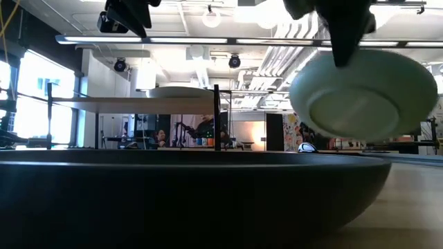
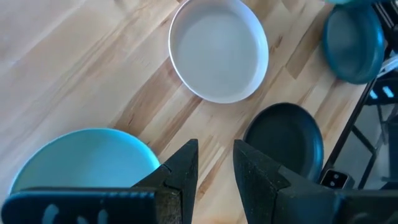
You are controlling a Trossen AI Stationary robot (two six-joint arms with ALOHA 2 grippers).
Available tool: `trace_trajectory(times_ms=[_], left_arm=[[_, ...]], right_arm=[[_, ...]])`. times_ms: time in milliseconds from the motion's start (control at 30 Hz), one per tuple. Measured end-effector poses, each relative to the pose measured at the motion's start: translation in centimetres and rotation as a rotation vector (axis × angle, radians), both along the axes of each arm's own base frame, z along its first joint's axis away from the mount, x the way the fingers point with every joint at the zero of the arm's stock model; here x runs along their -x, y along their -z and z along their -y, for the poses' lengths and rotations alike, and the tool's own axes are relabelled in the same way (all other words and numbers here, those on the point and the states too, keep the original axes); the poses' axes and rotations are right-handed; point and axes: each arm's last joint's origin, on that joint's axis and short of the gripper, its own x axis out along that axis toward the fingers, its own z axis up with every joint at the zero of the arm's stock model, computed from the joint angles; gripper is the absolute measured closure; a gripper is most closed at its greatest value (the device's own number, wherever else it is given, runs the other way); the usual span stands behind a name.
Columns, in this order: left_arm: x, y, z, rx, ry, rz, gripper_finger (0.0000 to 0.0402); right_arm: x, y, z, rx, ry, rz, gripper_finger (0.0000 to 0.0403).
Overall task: Place and stack plates onto a shelf
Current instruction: Stack the green plate on top of the white plate on the shelf
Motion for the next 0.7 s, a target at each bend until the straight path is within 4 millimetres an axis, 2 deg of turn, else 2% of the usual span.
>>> trace_trajectory(times_ms=[233,433,700], left_arm=[[0.0,0.0,0.0,0.034,-0.067,-0.001,0.0312],[0.0,0.0,0.0,0.075,-0.134,-0.002,0.0312],[0.0,0.0,0.0,0.164,-0.277,-0.003,0.0312]], right_arm=[[-0.8,-3.8,-0.1,0.039,-0.248,0.126,0.0403],[-1.4,-6.5,0.5,0.127,-0.465,0.216,0.0403],[-1.6,-7.7,1.4,0.208,-0.716,0.233,0.0403]])
